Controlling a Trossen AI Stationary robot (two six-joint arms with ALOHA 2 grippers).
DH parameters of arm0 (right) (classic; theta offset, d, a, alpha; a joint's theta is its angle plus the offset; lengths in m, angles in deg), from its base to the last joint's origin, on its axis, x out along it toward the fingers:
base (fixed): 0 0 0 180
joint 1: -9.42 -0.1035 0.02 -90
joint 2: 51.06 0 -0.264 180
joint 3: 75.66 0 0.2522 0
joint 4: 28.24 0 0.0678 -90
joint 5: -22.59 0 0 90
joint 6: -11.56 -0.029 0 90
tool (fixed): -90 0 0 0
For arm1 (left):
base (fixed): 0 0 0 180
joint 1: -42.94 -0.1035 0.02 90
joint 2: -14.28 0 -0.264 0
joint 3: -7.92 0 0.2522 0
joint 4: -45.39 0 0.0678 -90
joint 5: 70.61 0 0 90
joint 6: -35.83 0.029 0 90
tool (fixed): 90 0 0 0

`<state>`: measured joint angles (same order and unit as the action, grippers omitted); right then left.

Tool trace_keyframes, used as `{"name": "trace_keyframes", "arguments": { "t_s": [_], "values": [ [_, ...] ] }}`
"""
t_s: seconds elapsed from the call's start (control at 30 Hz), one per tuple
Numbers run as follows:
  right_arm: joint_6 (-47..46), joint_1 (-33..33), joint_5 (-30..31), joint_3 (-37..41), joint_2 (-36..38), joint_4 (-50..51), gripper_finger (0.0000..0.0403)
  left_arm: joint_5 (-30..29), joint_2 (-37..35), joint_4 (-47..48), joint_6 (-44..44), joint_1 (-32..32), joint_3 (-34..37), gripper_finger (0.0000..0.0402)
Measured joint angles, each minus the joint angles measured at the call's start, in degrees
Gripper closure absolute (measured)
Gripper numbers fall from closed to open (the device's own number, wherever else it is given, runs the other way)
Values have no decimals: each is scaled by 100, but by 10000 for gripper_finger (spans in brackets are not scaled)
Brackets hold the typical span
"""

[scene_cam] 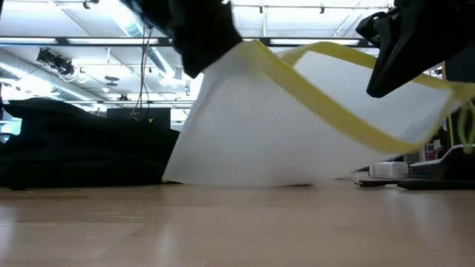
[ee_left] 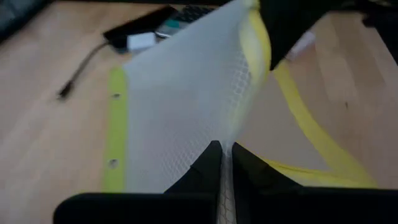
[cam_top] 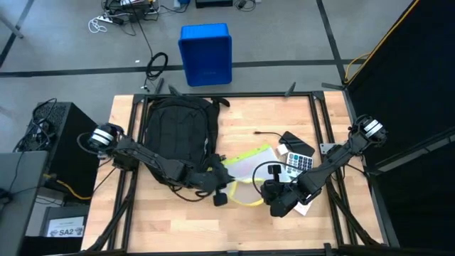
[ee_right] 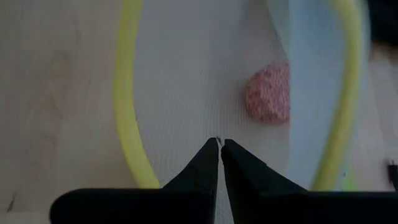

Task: Unpack backpack
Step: Put the white charger adapter into the white zip bag

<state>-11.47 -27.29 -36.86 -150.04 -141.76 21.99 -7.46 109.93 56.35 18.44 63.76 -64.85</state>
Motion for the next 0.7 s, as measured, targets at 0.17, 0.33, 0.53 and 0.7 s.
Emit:
{"name": "trace_keyframes", "arguments": {
  "t_s": [0.17,0.33,0.53,0.7],
  "values": [
    [-345,-157,23,-241,116,692,401,-83,-416,-194,-236,0,566,401],
    [-754,-393,37,-527,244,1333,399,-98,-551,-515,-361,0,943,402],
    [-1722,-534,171,-627,387,2136,380,-96,-587,-859,-370,2,1179,402],
    [-2900,-429,159,-632,411,3130,360,-99,-587,-814,-365,0,1179,402]
  ]
}}
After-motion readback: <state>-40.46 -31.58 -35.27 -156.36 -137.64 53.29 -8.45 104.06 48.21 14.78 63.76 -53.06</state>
